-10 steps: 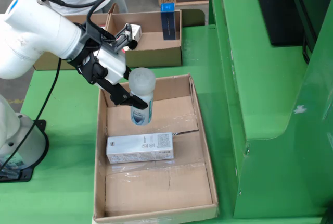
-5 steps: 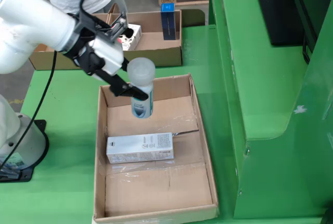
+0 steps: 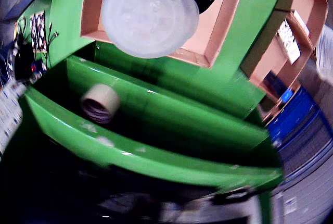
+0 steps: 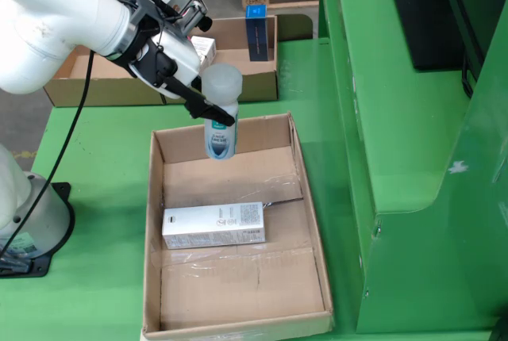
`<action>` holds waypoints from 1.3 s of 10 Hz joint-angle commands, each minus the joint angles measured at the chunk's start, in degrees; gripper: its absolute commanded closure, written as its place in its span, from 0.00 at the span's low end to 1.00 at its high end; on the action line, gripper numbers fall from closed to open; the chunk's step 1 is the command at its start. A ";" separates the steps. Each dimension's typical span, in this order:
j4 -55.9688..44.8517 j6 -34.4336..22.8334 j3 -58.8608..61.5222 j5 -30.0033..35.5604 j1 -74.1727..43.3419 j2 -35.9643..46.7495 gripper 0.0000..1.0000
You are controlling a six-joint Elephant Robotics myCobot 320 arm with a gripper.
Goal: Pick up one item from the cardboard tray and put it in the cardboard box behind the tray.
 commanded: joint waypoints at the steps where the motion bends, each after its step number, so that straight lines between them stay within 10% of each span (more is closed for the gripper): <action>1: -4.57 -4.34 3.14 0.43 9.22 2.09 1.00; 13: -23.17 -6.99 15.86 -2.60 36.55 2.84 1.00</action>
